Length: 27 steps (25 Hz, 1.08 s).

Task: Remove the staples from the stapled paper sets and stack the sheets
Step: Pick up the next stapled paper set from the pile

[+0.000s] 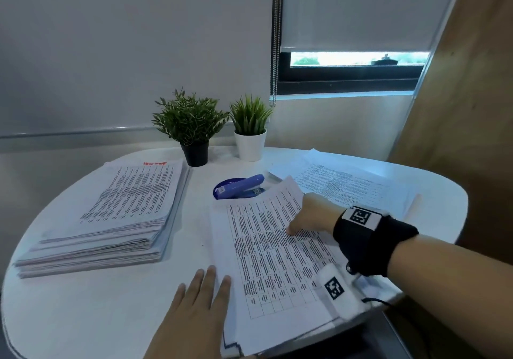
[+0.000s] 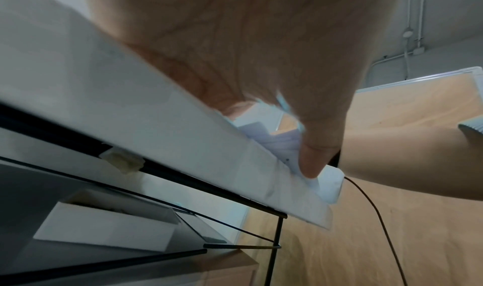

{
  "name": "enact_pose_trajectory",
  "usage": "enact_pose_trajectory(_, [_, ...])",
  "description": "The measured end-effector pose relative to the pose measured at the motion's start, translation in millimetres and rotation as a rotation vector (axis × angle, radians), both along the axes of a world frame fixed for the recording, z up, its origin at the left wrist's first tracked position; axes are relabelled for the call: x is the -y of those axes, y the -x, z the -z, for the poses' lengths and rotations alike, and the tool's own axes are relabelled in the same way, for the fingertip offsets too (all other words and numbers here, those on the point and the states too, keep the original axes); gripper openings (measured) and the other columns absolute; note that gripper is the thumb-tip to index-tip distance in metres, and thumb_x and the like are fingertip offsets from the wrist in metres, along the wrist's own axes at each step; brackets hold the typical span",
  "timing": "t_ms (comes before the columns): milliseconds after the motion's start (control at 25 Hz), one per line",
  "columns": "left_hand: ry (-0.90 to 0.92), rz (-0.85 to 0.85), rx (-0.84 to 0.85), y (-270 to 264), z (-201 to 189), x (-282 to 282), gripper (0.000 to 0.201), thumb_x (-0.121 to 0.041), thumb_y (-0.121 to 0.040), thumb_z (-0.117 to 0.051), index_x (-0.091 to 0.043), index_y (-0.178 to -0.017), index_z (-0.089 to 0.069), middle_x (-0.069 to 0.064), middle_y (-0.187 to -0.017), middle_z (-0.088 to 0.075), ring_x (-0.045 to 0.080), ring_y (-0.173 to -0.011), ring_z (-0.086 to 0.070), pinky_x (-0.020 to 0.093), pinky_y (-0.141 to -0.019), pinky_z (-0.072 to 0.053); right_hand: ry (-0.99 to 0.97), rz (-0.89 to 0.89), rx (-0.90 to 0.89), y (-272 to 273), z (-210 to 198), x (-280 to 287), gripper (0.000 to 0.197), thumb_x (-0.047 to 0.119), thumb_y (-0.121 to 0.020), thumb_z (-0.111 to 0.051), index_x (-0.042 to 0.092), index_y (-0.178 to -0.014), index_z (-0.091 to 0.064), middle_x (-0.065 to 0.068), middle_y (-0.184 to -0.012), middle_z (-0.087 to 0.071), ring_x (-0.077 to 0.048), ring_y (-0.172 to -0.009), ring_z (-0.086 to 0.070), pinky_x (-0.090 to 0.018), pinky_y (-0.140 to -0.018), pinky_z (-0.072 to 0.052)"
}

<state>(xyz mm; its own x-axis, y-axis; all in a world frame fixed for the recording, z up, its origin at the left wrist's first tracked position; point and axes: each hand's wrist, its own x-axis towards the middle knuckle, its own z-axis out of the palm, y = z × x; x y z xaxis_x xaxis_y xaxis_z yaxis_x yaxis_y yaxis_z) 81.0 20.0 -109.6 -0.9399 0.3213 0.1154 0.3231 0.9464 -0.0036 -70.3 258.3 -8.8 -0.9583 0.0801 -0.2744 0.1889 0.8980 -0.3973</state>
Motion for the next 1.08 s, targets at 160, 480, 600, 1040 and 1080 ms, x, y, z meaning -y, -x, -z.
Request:
enact_pose_trajectory(160, [0.063, -0.045, 0.087, 5, -8, -1, 0.102, -0.09, -0.055, -0.03, -0.014, -0.12, -0.049, 0.012, -0.111, -0.072, 0.026, -0.093, -0.073, 0.036, -0.105, -0.018, 0.312, 0.162, -0.007, -12, -3, -4, 0.039, 0.011, -0.073, -0.084, 0.003, -0.102, -0.059, -0.009, -0.093, -0.065, -0.026, -0.089, -0.061, -0.027, -0.063, -0.049])
enact_pose_trajectory(480, [-1.166, -0.22, 0.235, 22, -76, 3, 0.125, -0.082, -0.036, -0.073, -0.039, -0.144, -0.026, -0.016, -0.142, -0.045, 0.002, -0.119, -0.054, 0.028, -0.101, -0.042, 0.797, -0.031, -0.519, -59, -60, 0, 0.023, 0.002, -0.081, -0.074, 0.018, -0.096, -0.066, -0.002, -0.089, -0.076, -0.02, -0.077, -0.074, -0.04, -0.074, -0.06])
enact_pose_trajectory(600, [-1.56, -0.109, 0.086, 53, -117, 12, 0.063, -0.037, -0.07, -0.079, -0.028, -0.126, -0.051, -0.008, -0.109, -0.072, 0.008, -0.095, -0.069, 0.019, -0.072, -0.052, 1.021, -0.085, -0.665, -69, -83, 7, 0.031, -0.002, -0.082, -0.071, 0.021, -0.102, -0.066, 0.003, -0.094, -0.077, -0.015, -0.087, -0.074, -0.04, -0.083, -0.058])
enact_pose_trajectory(1040, [-1.574, 0.001, 0.041, 70, -155, 15, 0.056, -0.05, -0.053, -0.082, -0.011, -0.092, -0.074, 0.02, -0.092, -0.072, 0.043, -0.088, -0.068, 0.06, -0.081, -0.054, 1.123, -0.107, -0.719, -67, -84, 31, 0.041, 0.041, -0.067, -0.077, 0.025, -0.104, -0.069, 0.007, -0.094, -0.076, -0.012, -0.088, -0.073, -0.038, -0.082, -0.057])
enact_pose_trajectory(1080, [-1.574, -0.022, 0.041, 72, -150, 15, 0.058, -0.051, -0.052, -0.082, -0.009, -0.091, -0.075, 0.021, -0.091, -0.072, 0.043, -0.087, -0.068, 0.061, -0.081, -0.054, 1.132, -0.094, -0.679, -65, -83, 32, 0.039, 0.04, -0.067, -0.077, 0.021, -0.1, -0.073, 0.003, -0.094, -0.077, -0.016, -0.089, -0.073, -0.044, -0.086, -0.056])
